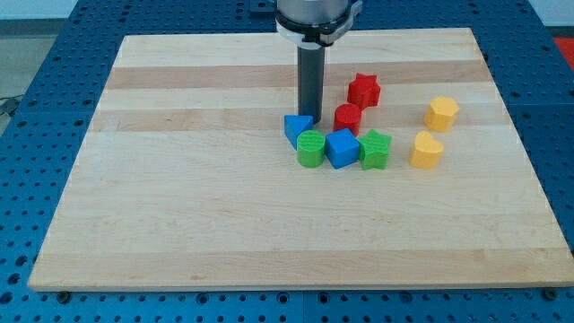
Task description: Slide the red circle to the top right of the green star
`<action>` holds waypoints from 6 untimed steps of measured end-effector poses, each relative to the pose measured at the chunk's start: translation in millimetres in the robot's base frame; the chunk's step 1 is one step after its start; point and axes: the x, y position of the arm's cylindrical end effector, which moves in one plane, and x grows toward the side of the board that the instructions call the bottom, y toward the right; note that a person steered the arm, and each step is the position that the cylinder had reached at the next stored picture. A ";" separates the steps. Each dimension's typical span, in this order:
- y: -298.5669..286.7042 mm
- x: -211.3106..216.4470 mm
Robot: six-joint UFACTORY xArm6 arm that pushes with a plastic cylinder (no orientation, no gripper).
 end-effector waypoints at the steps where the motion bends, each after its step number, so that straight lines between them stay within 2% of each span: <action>1: 11.6 -1.9; 2: 54.2 -1.9; 3: 70.3 -1.9; 6: 41.9 -1.6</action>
